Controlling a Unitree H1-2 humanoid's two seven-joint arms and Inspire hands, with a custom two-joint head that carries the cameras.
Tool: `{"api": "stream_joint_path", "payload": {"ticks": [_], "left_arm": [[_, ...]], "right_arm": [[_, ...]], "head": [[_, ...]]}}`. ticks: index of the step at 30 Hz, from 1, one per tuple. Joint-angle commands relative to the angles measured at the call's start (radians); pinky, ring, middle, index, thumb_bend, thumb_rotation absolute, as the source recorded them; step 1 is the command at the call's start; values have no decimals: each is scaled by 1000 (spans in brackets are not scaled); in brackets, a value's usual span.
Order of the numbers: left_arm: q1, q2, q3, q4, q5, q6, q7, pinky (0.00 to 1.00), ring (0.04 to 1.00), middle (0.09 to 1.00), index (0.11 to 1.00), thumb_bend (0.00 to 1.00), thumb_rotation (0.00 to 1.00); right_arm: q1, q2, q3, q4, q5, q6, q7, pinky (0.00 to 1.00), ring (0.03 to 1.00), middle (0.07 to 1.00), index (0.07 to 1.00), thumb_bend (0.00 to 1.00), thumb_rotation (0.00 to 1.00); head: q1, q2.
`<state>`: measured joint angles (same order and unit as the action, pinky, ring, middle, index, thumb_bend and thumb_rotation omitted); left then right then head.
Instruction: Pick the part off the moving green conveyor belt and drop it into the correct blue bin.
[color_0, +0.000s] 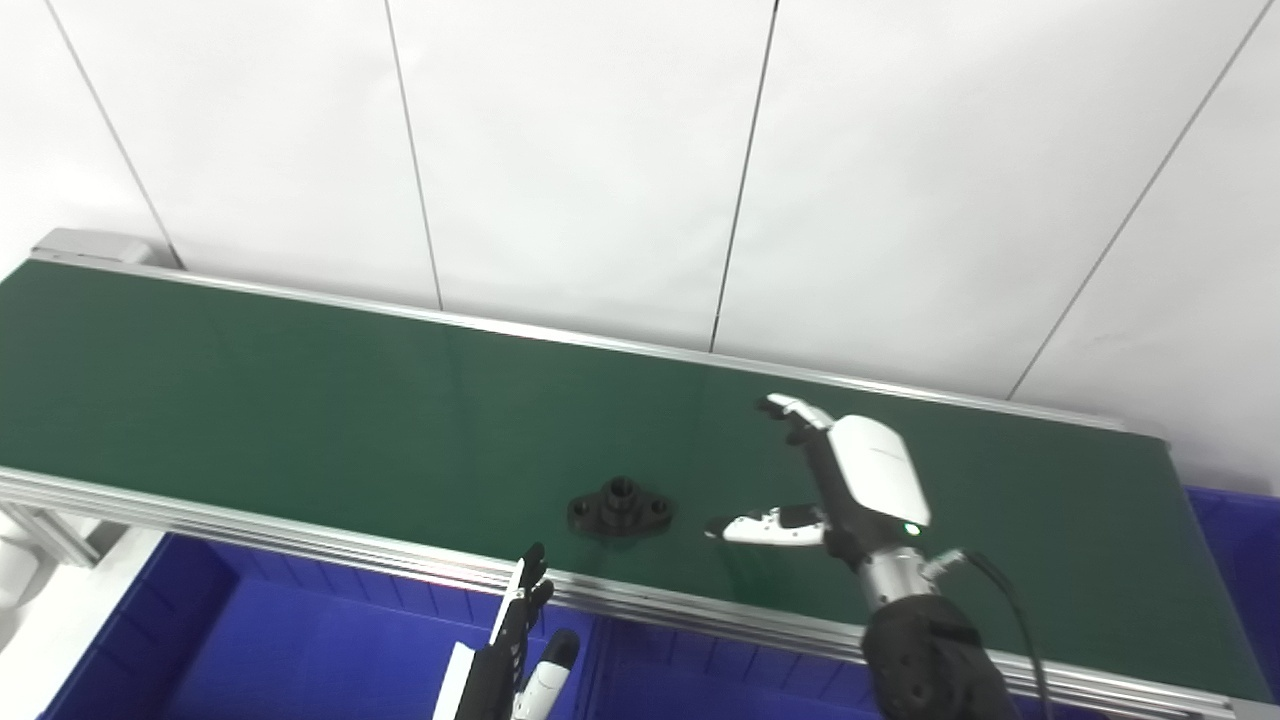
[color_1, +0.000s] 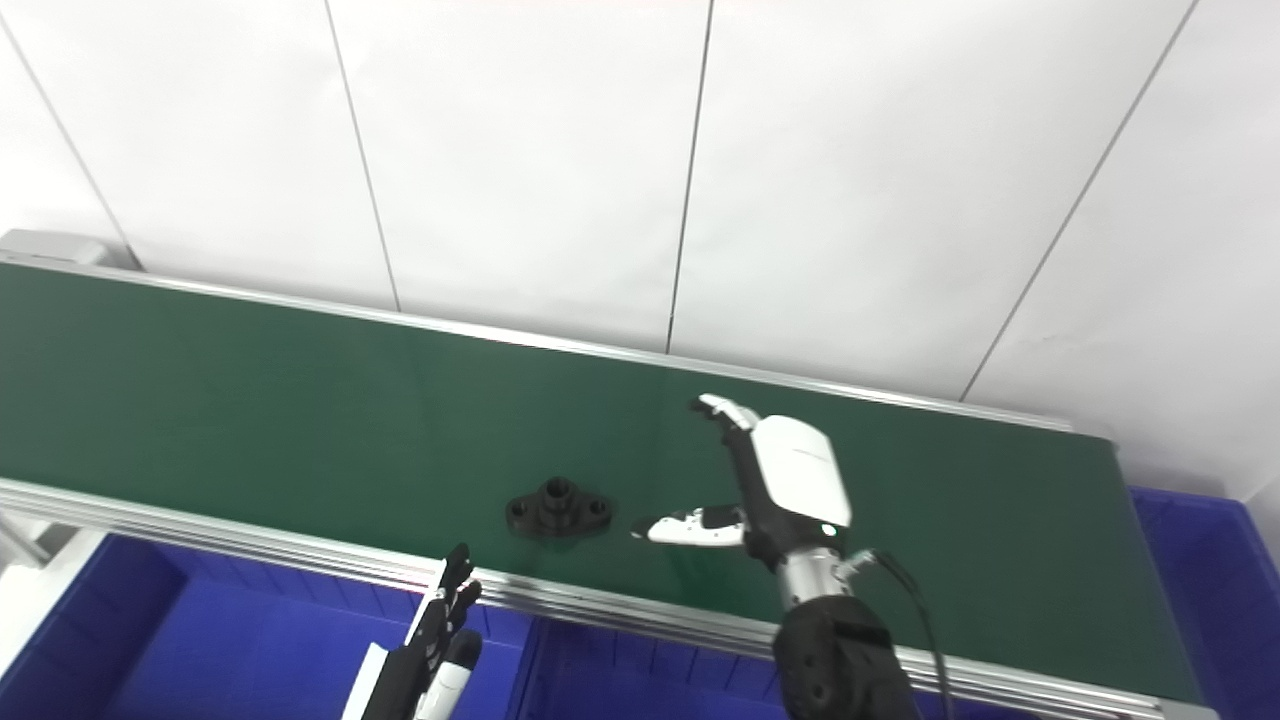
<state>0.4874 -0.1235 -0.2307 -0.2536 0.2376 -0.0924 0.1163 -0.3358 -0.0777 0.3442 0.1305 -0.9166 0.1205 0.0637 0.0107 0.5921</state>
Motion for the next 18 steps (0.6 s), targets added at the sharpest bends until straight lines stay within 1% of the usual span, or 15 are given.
{"api": "stream_joint_path", "payload": {"ticks": [1,7,12,18], "left_arm": [[4,-73,-62,-32,8,-19,10,1000,967,1000,1000,709,955],[11,-73,-69,-40,9,-25,6,1000,973,1000,1000,699,959],[16,-75,-70,-51,13,-17,7,997,967,1000,1000,696,959],[27,-76,-77,-66,10,-16,5,993,958,994,1000,691,958]], "right_arm": [[-52,7,11,5,-12,12,-30,645,743,797,810,1000,422],[-84,4,55,74,-36,20,-37,628,735,797,815,996,438],[-91,11,71,114,-34,20,-56,617,725,786,805,1000,424],[-90,15,89,147,-32,30,-57,604,724,786,807,1000,429]], "head": [[1,-1],[7,8],[9,13],[13,21]]}}
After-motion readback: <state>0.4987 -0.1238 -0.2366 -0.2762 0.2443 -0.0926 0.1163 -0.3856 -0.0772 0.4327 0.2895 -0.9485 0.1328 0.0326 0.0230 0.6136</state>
